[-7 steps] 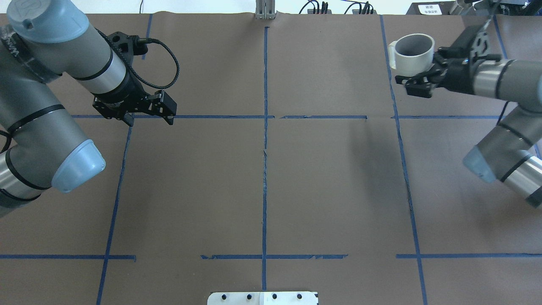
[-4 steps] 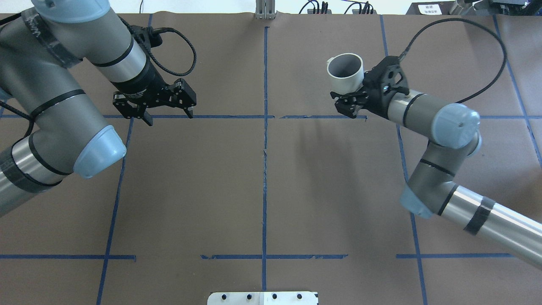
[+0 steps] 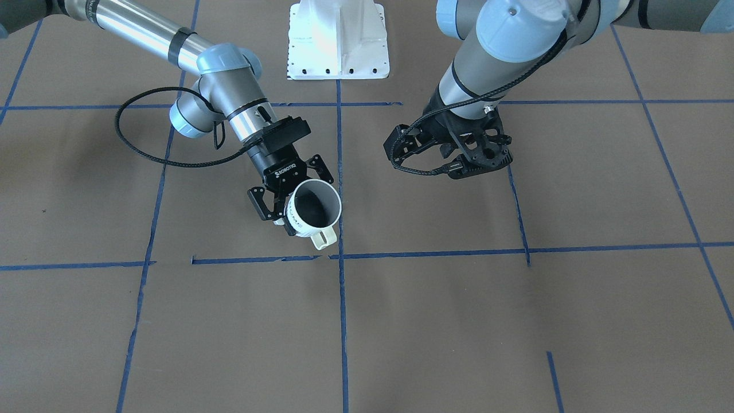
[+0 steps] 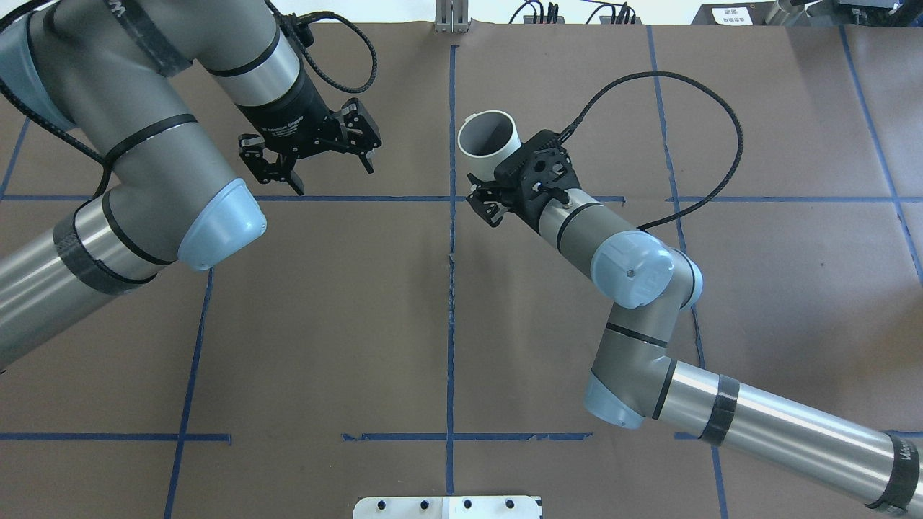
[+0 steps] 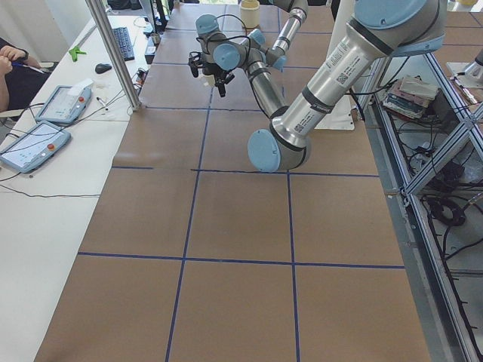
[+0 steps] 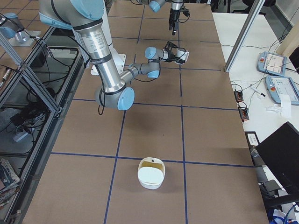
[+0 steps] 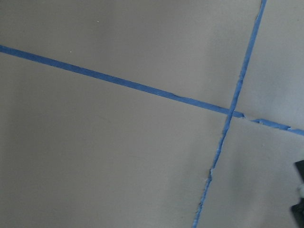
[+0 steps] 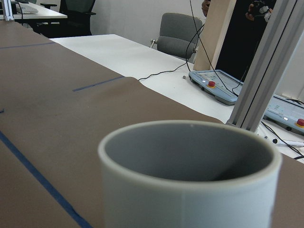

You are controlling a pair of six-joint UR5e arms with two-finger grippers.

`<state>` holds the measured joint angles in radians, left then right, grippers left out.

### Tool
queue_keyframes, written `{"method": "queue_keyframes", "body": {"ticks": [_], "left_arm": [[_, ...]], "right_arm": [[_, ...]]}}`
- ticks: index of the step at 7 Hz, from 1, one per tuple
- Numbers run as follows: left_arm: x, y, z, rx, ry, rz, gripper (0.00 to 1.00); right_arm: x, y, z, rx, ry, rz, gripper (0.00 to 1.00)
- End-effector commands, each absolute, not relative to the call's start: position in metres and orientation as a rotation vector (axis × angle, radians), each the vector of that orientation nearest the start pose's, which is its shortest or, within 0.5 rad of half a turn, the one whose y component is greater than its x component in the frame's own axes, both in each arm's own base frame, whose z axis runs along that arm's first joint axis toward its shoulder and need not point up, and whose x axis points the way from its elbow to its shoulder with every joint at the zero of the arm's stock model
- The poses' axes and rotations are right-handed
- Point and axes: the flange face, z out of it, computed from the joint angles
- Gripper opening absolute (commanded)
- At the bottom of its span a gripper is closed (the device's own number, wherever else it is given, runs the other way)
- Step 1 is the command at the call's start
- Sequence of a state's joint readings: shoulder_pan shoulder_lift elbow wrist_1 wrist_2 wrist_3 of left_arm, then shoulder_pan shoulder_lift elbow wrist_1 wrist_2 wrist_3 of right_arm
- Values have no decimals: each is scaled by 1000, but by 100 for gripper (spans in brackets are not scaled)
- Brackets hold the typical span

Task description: Left arm hands cup to right arm to dump lemon

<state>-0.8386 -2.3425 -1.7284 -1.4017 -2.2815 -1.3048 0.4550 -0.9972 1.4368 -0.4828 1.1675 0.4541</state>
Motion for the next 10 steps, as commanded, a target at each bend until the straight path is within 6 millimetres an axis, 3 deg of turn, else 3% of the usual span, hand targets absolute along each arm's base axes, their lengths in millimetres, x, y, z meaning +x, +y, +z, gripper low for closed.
{"method": "queue_keyframes", "body": {"ticks": [1,3,4,6,10], "left_arm": [[390,-536,123,-208,982,-292,100],[406,-553,109,-224,974,-316,100],[411,-557,113,-233,965,-323,100],[419,-555,111,-231,969,-308,100],[441,-548,110,-234,984,-276,87]], "right_arm": [[-556,-432,246,1295,-843,-206,42],[-566,-420,238,1296,-852,-208,47],[-567,-418,237,1296,-855,-210,49],[-567,-418,228,1304,-865,-206,57],[-568,-418,225,1307,-870,-205,59]]}}
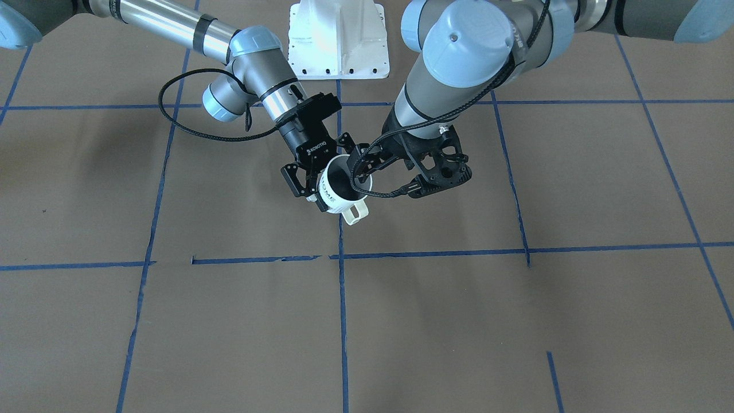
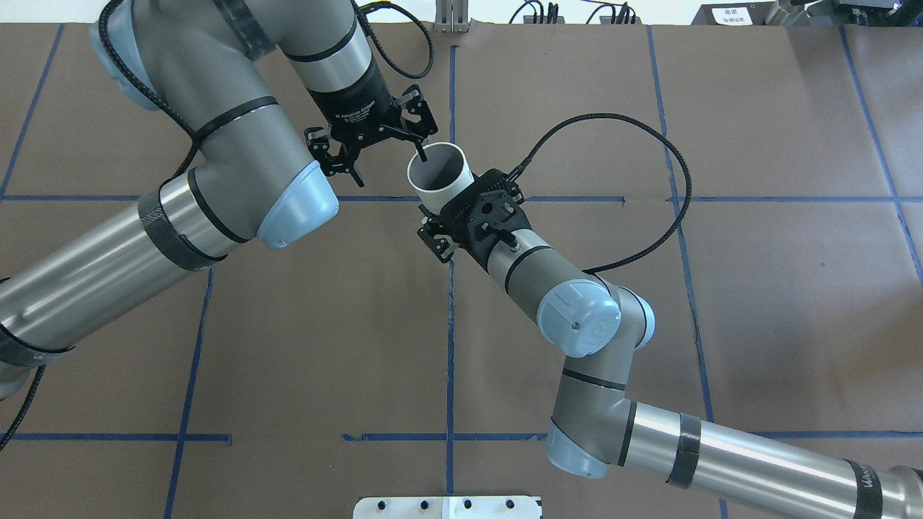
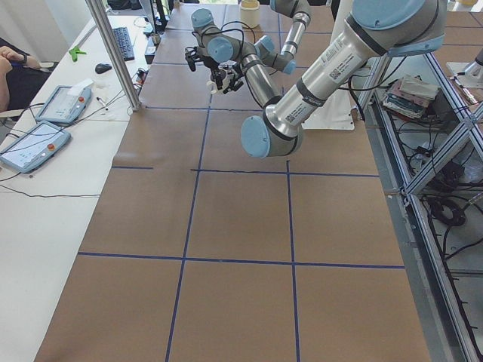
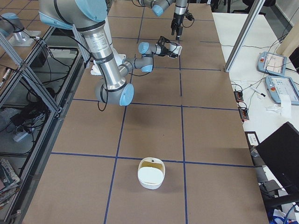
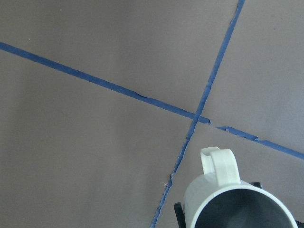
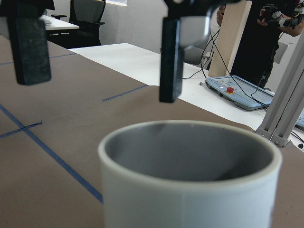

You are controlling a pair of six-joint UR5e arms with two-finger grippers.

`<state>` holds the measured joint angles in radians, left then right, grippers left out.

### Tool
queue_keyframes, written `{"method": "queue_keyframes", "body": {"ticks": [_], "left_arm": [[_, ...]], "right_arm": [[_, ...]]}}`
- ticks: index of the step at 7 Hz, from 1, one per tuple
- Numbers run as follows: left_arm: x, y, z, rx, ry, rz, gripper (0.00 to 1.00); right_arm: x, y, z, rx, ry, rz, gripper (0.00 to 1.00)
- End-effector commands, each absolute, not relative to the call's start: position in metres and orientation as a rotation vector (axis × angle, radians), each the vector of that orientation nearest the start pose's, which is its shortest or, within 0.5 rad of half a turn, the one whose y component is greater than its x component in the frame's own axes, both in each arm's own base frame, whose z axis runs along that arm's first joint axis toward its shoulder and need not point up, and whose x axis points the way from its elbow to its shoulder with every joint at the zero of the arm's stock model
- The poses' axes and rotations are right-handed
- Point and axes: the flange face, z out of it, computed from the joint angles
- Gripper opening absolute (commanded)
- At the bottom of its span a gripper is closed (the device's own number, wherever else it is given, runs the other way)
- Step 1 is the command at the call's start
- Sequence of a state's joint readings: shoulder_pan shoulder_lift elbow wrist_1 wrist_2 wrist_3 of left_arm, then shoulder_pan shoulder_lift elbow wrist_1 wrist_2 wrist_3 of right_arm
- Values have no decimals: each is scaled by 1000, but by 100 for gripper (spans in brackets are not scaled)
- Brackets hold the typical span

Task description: Left arm hands cup to right arm to dump lemon

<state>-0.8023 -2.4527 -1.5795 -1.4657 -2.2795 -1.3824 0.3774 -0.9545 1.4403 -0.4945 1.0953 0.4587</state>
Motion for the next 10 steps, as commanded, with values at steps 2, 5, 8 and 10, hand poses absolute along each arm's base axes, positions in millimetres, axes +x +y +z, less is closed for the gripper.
{"method": "queue_keyframes", "body": {"ticks": [2,5,8,10], "left_arm": [[448,-543,108,-243,992,-279,66],[452,-547,112,-240,1001,-281,57],[456,-544,110,-242,1004,-272,56],[459,-542,109,-242,1004,-266,38]], "right_arm": [[-568,-418,225,1308,-871,-205,59],[-569,-418,219,1310,-876,-202,59],[-570,-417,219,1310,-878,-202,59],[-570,-417,219,1310,-878,-202,59]]}}
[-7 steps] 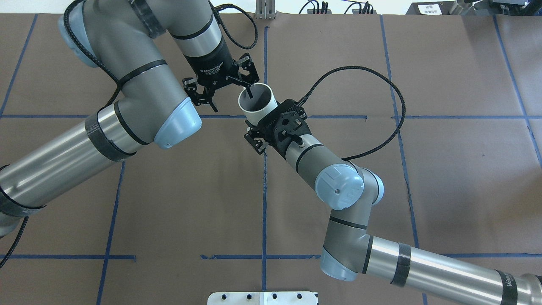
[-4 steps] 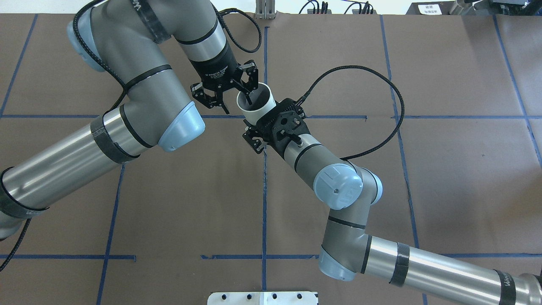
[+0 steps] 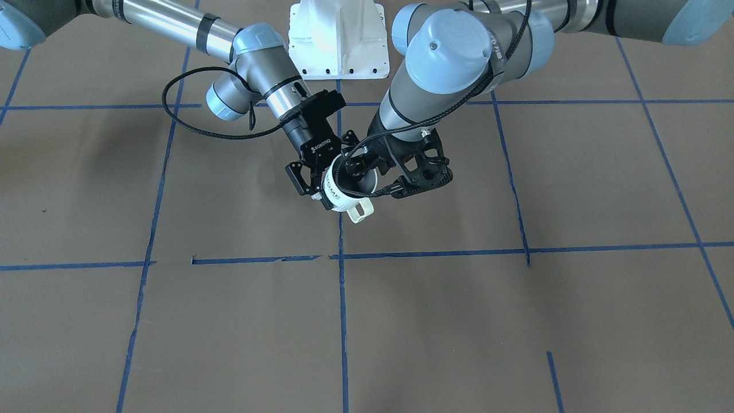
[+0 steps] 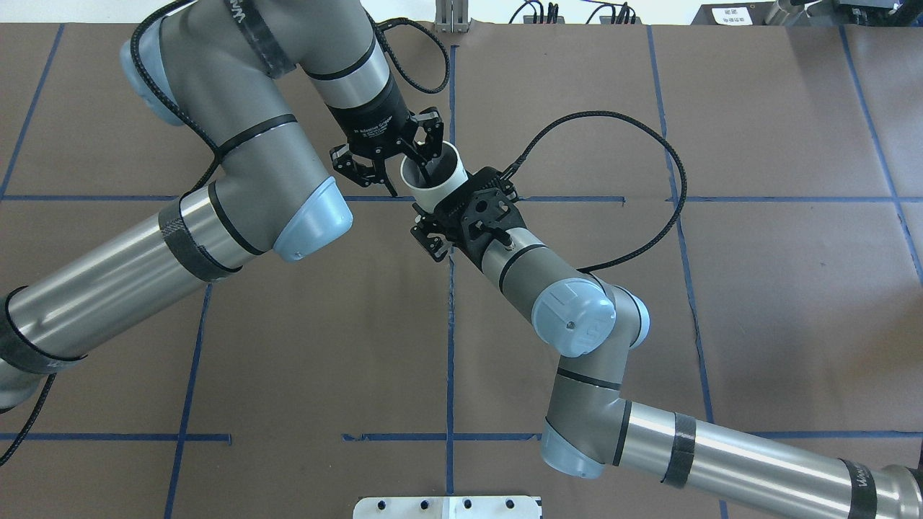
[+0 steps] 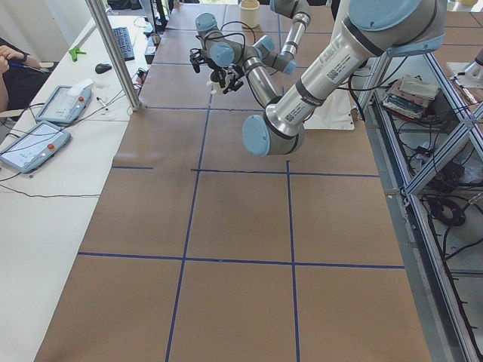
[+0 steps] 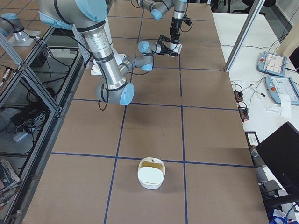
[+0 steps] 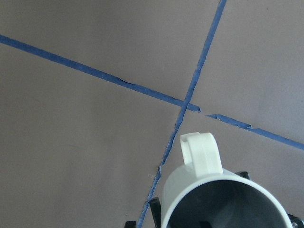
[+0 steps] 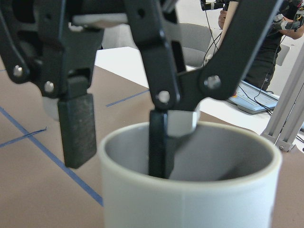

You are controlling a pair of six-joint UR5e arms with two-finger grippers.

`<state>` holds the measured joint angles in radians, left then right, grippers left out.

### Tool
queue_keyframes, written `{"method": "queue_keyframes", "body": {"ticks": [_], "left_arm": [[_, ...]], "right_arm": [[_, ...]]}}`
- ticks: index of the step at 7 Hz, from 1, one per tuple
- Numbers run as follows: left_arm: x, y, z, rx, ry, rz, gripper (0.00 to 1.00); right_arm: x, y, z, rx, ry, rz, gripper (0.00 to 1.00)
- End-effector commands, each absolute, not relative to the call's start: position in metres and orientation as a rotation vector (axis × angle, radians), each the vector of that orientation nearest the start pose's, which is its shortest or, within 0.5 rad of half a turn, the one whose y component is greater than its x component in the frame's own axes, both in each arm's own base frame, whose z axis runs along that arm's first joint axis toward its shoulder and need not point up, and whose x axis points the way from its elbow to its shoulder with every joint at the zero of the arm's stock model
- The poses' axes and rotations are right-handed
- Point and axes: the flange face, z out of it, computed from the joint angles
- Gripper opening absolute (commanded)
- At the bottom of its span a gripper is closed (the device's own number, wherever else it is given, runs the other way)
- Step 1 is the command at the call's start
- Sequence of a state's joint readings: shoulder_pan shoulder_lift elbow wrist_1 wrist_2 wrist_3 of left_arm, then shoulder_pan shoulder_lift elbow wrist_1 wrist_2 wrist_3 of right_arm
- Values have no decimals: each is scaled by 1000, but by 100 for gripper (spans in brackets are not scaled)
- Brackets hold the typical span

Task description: Left arm hands cup to right arm to dump lemon

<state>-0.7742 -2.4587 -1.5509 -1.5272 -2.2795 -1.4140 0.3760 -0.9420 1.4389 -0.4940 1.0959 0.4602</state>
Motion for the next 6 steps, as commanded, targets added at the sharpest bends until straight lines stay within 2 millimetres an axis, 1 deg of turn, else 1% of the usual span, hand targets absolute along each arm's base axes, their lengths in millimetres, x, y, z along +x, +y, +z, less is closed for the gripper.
{"method": "queue_keyframes", "body": {"ticks": [1,2,6], "left_arm": [[460,-540,110,-242,1003,-260,0],[460,-540,108,-243,1004,-262,0],[462,-542,112,-248,998,-267,0]], "right_arm": [[-569,-418,219,1312,-877,-202,66],[-569,-418,220,1313,-884,-198,99],[-569,-417,220,1314,-889,-198,100]]}}
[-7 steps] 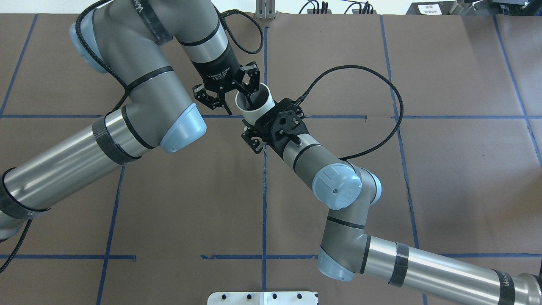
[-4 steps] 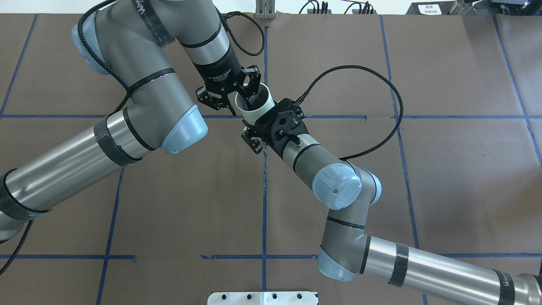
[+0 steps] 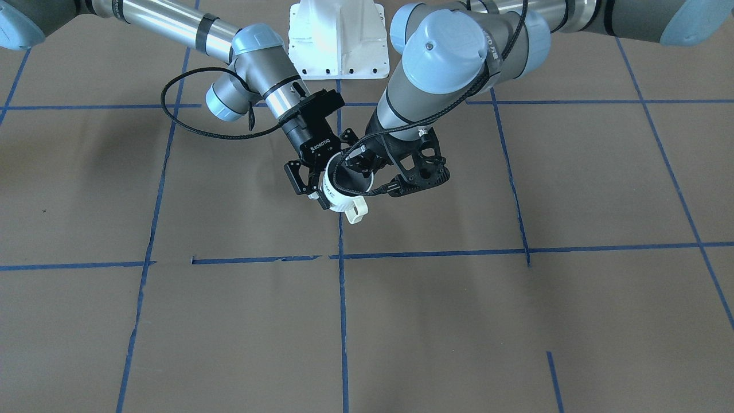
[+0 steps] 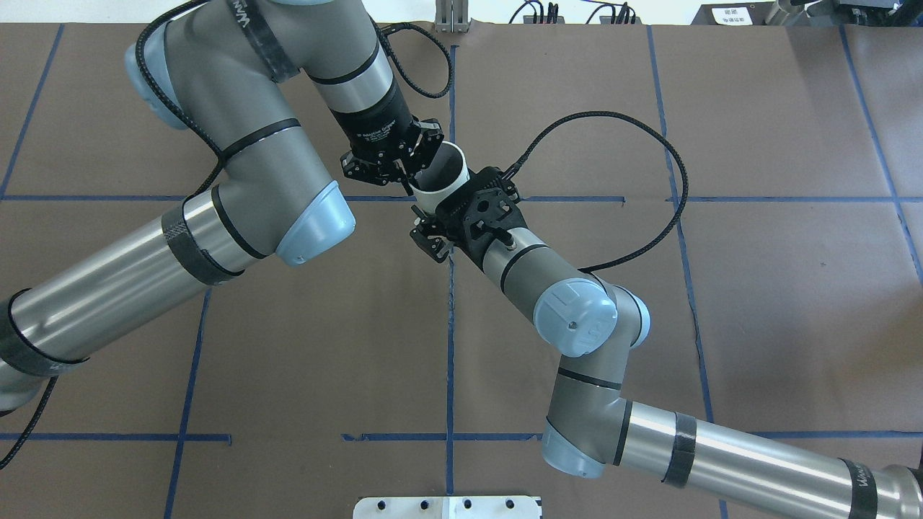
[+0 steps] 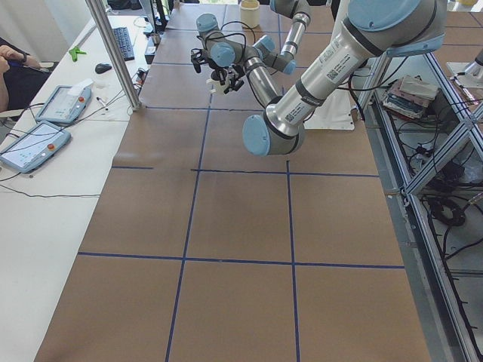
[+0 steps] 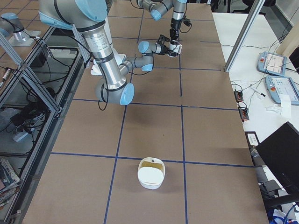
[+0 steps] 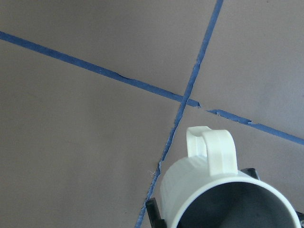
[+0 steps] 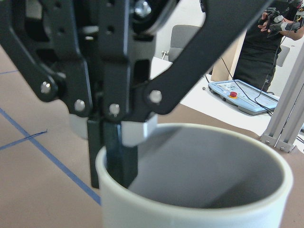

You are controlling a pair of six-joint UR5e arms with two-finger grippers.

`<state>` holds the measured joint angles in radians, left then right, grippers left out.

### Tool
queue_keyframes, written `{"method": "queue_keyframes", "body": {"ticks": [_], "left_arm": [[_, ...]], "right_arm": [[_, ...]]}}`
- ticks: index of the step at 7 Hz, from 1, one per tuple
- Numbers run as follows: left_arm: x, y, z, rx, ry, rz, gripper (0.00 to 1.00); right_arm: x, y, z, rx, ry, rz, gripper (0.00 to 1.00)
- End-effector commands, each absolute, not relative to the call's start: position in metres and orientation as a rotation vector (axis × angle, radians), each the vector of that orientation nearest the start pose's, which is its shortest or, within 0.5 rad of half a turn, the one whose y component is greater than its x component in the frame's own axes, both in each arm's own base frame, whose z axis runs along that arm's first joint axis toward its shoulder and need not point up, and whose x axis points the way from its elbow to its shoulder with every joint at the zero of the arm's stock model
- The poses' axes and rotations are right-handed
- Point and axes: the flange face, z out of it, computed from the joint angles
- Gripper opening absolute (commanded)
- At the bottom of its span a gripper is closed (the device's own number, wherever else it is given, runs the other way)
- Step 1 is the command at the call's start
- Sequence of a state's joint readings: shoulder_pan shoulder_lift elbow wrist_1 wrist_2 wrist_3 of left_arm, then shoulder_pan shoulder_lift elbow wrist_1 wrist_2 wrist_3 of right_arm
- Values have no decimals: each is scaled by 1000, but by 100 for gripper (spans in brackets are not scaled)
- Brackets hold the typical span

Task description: Left arm hands cup to right arm to dump lemon

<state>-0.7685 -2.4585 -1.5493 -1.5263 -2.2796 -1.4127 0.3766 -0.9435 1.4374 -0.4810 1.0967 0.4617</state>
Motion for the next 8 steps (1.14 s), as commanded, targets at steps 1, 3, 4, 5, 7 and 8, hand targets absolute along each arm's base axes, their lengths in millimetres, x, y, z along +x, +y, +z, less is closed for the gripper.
{"method": "queue_keyframes", "body": {"ticks": [1,3,4,5,7,8], "left_arm": [[464,-544,117,-254,988,-270,0],[467,-572,143,-249,965,-289,0],[453,-598,155,-232,967,-323,0],[440,-624,166,-217,961,-347,0],[379,-678,203,-138,922,-325,0],[354,-692,231,-115,901,-303,0]], "right_arm": [[-569,-417,222,1313,-886,-199,100],[-569,-417,223,1312,-885,-200,100],[-571,-413,226,1307,-885,-206,100],[-572,-411,224,1309,-892,-206,100],[-572,-410,226,1311,-885,-213,100],[-572,-410,226,1310,-888,-213,100]]}}
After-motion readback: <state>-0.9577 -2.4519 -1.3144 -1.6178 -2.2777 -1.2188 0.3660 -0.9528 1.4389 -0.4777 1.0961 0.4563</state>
